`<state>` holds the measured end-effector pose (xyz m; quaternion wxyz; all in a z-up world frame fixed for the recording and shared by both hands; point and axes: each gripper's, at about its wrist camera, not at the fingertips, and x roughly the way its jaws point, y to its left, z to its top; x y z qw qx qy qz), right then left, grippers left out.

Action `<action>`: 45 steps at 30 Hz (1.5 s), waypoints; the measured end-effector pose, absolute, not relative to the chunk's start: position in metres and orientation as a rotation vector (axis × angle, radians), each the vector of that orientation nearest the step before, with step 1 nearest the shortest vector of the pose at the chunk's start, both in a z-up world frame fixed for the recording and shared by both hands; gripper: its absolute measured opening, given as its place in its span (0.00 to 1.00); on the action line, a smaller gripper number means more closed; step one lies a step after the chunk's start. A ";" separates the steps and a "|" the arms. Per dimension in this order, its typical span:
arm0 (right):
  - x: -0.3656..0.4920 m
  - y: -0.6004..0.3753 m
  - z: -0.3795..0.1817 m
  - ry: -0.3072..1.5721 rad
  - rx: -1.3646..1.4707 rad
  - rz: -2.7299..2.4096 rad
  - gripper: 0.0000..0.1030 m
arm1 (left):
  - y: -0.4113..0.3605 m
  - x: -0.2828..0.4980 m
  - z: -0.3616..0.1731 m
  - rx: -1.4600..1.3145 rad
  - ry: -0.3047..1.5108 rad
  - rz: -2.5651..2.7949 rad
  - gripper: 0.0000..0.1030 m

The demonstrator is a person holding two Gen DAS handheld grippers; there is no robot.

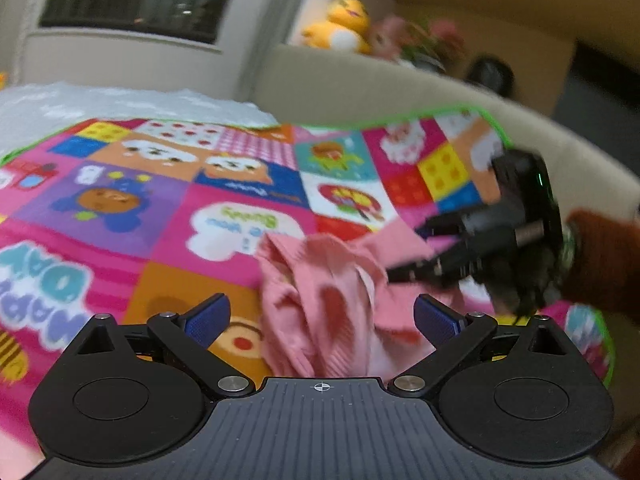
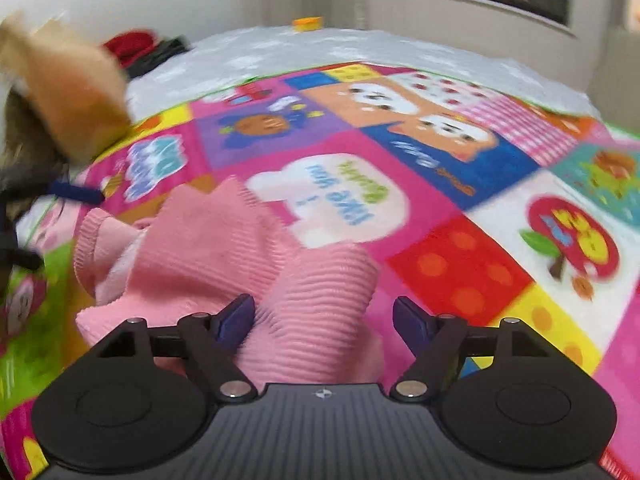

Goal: Fold clothes

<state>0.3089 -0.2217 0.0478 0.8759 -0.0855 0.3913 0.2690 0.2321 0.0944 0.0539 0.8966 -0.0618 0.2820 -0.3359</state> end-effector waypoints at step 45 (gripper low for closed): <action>0.311 -0.295 0.016 0.826 0.384 0.361 0.45 | 0.044 0.308 -0.006 -0.355 0.856 -0.984 1.00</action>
